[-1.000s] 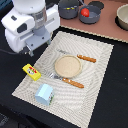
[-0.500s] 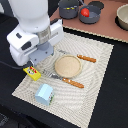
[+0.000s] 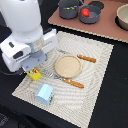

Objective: Interact with the objects in diverse but meaningful ways.

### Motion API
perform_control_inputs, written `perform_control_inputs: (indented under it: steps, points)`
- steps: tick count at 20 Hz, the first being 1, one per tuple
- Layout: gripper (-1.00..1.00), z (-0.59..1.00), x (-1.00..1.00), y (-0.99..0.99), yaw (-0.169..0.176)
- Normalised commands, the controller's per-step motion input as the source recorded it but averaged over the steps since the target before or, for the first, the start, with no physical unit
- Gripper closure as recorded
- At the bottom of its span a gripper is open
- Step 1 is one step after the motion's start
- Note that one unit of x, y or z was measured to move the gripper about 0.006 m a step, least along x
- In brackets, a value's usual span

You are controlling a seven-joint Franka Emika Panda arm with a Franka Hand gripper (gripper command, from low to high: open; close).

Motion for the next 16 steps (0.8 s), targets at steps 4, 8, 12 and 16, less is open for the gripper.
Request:
perform_control_inputs:
  steps: [4,8,12,16]
  points:
    - [-1.0,-0.09,-0.27,0.0,0.0]
    - [-1.0,-0.17,-0.02,0.01,0.0]
    - [-1.0,-0.26,0.0,0.0,0.0]
    - [-1.0,-0.34,0.0,0.0,0.0]
